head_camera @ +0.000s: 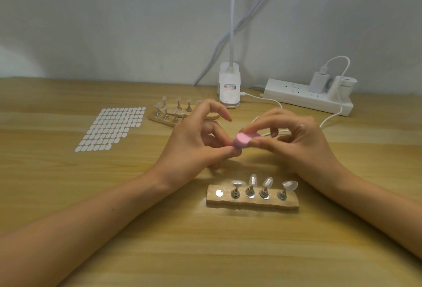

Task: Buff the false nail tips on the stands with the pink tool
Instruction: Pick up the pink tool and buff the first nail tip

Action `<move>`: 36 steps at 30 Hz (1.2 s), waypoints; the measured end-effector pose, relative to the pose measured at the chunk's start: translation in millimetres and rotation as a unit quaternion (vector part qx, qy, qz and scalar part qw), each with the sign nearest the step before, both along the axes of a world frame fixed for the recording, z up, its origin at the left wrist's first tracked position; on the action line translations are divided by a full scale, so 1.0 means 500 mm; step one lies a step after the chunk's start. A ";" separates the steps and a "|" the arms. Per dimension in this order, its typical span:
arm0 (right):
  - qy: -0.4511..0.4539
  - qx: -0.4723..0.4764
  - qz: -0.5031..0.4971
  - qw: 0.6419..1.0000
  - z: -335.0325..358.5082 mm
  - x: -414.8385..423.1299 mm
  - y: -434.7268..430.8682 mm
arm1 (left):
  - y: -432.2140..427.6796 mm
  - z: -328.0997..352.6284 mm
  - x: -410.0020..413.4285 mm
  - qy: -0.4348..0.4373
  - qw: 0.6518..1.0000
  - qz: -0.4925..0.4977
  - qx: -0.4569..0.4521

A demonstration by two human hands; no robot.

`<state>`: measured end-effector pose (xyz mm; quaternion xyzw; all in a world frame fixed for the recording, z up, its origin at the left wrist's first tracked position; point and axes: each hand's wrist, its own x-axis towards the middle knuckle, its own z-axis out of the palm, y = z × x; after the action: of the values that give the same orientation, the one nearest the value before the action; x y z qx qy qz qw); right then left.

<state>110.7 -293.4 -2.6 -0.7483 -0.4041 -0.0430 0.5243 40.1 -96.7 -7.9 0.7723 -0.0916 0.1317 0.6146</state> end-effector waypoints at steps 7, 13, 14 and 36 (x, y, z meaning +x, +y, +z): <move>0.006 0.000 -0.013 1.000 0.001 0.001 0.001 | -0.001 0.002 0.000 -0.001 1.000 0.002 0.006; -0.018 -0.003 -0.013 1.000 -0.001 0.001 0.001 | 0.000 0.000 0.002 -0.005 1.000 0.007 0.013; -0.023 -0.002 -0.024 0.999 0.000 0.002 0.000 | 0.000 0.000 0.002 -0.006 1.000 0.007 0.012; -0.043 -0.014 0.004 0.999 -0.001 0.000 0.002 | -0.003 0.005 -0.003 -0.009 1.000 -0.013 0.003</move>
<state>110.8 -292.2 -3.0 -0.7514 -0.4299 -0.0674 0.4961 38.4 -98.2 -5.3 0.7717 -0.1071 0.1306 0.6132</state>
